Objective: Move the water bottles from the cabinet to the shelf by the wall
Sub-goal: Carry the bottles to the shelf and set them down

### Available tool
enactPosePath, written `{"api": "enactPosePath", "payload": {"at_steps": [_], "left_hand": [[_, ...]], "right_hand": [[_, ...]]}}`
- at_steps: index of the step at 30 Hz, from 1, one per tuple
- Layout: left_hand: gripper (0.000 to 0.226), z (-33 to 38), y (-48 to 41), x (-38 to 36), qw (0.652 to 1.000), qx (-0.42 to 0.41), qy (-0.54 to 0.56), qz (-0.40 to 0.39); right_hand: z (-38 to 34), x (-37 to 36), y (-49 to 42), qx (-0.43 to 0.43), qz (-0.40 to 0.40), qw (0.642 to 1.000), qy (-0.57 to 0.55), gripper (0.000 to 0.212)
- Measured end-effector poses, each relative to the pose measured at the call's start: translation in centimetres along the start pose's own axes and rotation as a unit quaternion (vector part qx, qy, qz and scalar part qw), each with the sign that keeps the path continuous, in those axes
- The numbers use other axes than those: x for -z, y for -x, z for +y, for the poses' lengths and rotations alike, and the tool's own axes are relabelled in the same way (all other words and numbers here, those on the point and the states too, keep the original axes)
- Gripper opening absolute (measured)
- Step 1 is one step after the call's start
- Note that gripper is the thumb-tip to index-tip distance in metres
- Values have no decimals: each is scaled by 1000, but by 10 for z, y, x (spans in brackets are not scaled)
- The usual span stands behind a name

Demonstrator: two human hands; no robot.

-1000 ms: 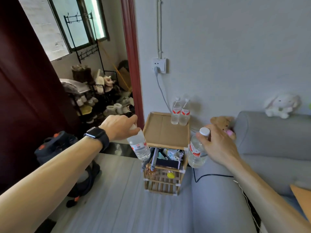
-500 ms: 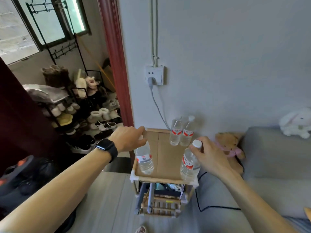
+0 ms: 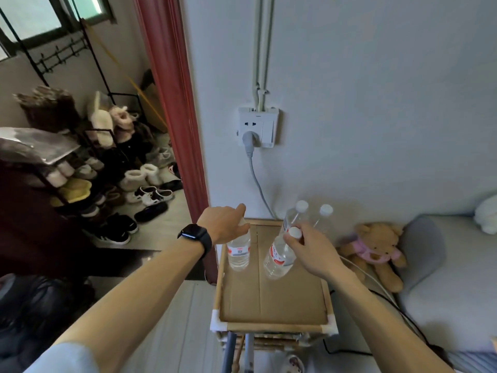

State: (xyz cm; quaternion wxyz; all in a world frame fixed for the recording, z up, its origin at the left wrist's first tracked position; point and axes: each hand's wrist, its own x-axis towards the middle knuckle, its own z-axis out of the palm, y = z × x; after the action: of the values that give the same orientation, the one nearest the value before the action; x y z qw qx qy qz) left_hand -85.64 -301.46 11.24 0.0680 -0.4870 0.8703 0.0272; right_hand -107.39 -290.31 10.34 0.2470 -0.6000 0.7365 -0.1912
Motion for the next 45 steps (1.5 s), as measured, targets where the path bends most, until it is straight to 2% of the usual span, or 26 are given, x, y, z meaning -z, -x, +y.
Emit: {"api": "enactPosePath", "payload": {"at_steps": [4,8,11,17,21,25,28,31,34,37,40,45], "left_hand": [[41,1,-7,-10,1000,20,1,-7],[43,4,-12,-28,997,45,68,-6],[43,3,-11,-28,993,42,107,-18],[49,-7,-2,-23,994,-11,103,-24],[41,-13,7,-20,993,-73,90,0],[40,-14,7,-17,994,-99,56,1],[45,-9,4,-19,998,-58,34,10],[46,-6,1,-21,997,1,81,-3],[44,-4,2,-18,997,12,73,-4],[45,0,2,-16,999,2,47,4],[44,-4,2,-18,997,-44,59,4],[37,-13,3,-16,996,-71,53,-7]], "right_hand": [[-5,-3,-21,10,-13,1000,16,23],[0,-11,-26,28,-46,997,46,23],[4,-17,-23,36,-34,997,58,22],[7,-22,-13,43,-5,994,99,43],[8,-29,-11,27,15,994,104,52],[4,-32,-16,12,43,990,131,48],[1,-31,-20,26,34,992,116,40],[-2,-29,-20,50,20,993,103,39],[-5,-27,-19,54,9,993,108,41],[-8,-24,-20,52,0,993,102,44],[-8,-20,-21,55,-9,993,104,42],[-10,-15,-22,39,-19,979,199,44]]}}
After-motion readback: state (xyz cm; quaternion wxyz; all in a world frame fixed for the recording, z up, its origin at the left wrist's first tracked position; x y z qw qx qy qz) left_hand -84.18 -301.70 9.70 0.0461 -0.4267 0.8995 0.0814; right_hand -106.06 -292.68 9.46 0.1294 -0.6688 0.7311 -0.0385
